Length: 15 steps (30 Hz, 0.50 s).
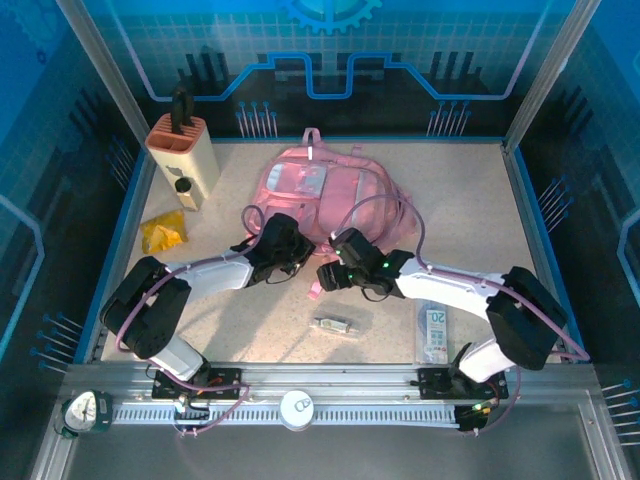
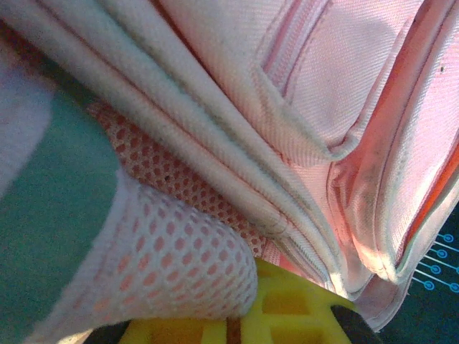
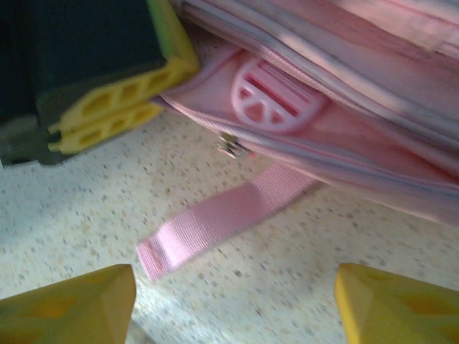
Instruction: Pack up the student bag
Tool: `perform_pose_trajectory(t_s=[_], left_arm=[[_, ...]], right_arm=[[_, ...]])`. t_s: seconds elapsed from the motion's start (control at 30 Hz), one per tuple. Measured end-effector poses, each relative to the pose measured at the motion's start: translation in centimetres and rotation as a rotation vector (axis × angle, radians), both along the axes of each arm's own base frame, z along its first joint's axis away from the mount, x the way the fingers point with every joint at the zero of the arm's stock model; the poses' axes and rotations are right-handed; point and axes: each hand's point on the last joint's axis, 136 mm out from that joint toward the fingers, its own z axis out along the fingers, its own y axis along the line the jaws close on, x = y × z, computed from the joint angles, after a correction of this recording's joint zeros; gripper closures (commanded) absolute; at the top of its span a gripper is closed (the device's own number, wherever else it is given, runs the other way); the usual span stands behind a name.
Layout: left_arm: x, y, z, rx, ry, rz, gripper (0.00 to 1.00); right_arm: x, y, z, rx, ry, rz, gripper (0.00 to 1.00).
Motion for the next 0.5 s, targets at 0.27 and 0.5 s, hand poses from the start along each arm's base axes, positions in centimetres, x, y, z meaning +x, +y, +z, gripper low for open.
perform_pose_trajectory(t_s=[0.27, 0.5], left_arm=[[-0.1, -0.7, 0.3, -0.018, -0.009, -0.013, 1.00], [-0.1, -1.1, 0.7, -0.039, -0.014, -0.028, 1.00]], right_arm=[[1.5, 1.3, -0.3, 0.085, -0.042, -0.102, 0.51], [2.7, 0.6, -1.3, 0.065, -0.064, -0.198, 0.59]])
